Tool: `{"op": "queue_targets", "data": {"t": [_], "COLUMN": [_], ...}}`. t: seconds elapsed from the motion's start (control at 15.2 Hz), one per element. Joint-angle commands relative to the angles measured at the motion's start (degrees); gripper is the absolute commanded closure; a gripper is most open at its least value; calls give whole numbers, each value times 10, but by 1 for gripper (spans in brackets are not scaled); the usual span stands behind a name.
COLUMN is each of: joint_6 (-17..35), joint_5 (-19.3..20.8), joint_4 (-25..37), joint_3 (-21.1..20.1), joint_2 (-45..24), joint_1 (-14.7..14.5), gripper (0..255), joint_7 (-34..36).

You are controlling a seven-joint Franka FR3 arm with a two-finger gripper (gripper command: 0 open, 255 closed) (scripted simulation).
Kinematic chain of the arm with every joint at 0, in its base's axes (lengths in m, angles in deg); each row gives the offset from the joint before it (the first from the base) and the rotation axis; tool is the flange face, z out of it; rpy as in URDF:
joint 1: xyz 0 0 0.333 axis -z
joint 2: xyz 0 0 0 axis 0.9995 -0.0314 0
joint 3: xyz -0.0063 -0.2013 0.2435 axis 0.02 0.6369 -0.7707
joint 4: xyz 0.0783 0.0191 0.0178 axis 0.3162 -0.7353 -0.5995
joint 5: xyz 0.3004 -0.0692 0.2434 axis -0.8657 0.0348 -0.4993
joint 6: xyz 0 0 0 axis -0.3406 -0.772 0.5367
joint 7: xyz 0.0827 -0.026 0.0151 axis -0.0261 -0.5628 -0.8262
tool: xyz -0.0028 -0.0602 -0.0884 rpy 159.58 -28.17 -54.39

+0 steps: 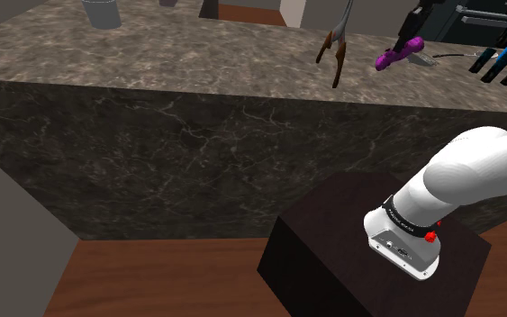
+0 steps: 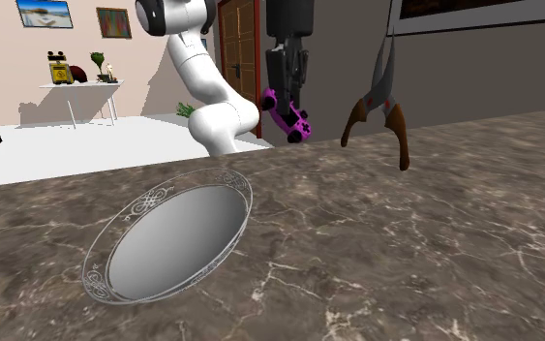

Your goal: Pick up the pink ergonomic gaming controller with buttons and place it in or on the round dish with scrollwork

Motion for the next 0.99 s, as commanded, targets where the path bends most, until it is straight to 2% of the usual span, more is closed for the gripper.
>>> {"op": "queue_targets", "data": {"t": [0.0,0.26,0.59,0.92], "joint_6": [-16,-42,-31,-22], "joint_5": [-2,-6,6,-5], "joint_4": [18,52,114,193], "joint_3": [-2,-5,62,134], "joint_2": [-2,-9,-75,-157], "joint_1": [-1,-3,-1,-4], "gripper": [255,255,255,255], "joint_7": [-1,-2,-75,-155]}}
